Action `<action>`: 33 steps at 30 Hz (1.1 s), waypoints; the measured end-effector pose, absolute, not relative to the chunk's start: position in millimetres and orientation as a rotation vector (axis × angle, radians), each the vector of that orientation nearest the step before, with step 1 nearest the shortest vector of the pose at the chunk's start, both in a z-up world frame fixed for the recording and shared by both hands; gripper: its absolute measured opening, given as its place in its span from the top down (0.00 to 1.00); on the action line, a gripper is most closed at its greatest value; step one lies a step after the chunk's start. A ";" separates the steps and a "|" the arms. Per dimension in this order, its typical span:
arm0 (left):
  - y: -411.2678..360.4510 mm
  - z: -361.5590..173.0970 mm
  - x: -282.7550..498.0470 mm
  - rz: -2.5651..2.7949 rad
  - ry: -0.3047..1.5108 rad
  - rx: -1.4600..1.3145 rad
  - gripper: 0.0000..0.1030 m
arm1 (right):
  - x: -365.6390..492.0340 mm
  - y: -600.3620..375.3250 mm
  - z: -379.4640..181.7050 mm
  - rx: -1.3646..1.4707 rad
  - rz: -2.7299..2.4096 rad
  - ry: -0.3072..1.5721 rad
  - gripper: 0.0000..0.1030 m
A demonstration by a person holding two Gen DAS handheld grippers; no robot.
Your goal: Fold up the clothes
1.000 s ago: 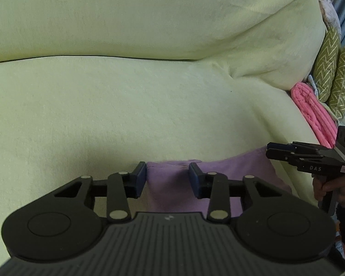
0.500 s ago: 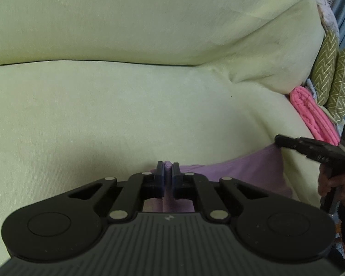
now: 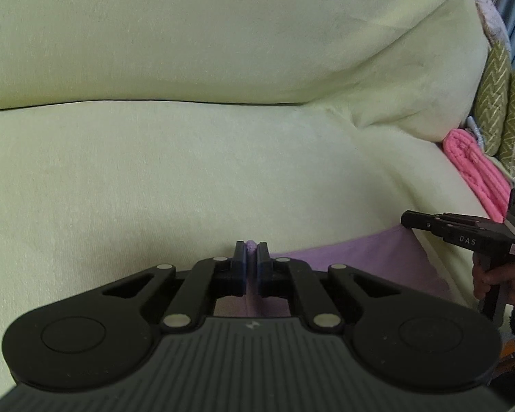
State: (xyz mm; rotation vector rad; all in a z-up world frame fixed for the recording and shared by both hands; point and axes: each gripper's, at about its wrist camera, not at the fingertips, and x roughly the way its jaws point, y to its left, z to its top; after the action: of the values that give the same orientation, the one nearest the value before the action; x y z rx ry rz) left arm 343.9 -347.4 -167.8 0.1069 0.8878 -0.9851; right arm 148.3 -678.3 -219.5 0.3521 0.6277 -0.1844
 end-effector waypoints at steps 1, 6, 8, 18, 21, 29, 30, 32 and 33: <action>-347.3 -170.8 344.4 -0.979 0.889 0.106 0.96 | 150.9 -674.9 -221.7 0.332 -0.192 0.642 0.99; -351.8 -174.1 334.3 -0.959 0.837 0.161 0.94 | 156.8 -650.5 -216.8 0.157 -0.262 0.682 0.95; -355.7 -168.6 329.9 -0.936 0.817 0.213 0.92 | 151.8 -636.6 -207.8 0.121 -0.280 0.689 0.49; -312.7 -105.5 291.2 -0.954 0.749 0.156 0.92 | 95.3 -545.6 -152.7 0.136 -0.161 0.586 0.79; -305.1 -111.7 251.5 -1.042 0.772 0.189 0.92 | 94.5 -505.2 -155.2 0.110 -0.068 0.603 1.00; -305.1 -167.8 233.9 -0.922 0.775 0.294 0.95 | 95.1 -475.8 -190.4 0.020 -0.126 0.647 1.00; -304.1 -166.3 235.6 -0.911 0.783 0.285 0.97 | 89.8 -487.5 -189.0 0.053 -0.185 0.659 1.00; -301.8 -162.5 235.1 -0.886 0.773 0.308 0.97 | 78.7 -506.5 -186.4 0.102 -0.275 0.683 1.00; -300.5 -160.2 233.6 -0.873 0.763 0.326 0.98 | 73.0 -514.0 -185.1 0.119 -0.308 0.694 1.00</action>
State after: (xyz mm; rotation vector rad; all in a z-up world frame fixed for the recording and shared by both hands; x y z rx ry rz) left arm 233.6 -300.5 -160.2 0.3264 0.7633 -0.8728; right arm 73.0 -514.0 -185.1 0.1187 0.6941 -0.3076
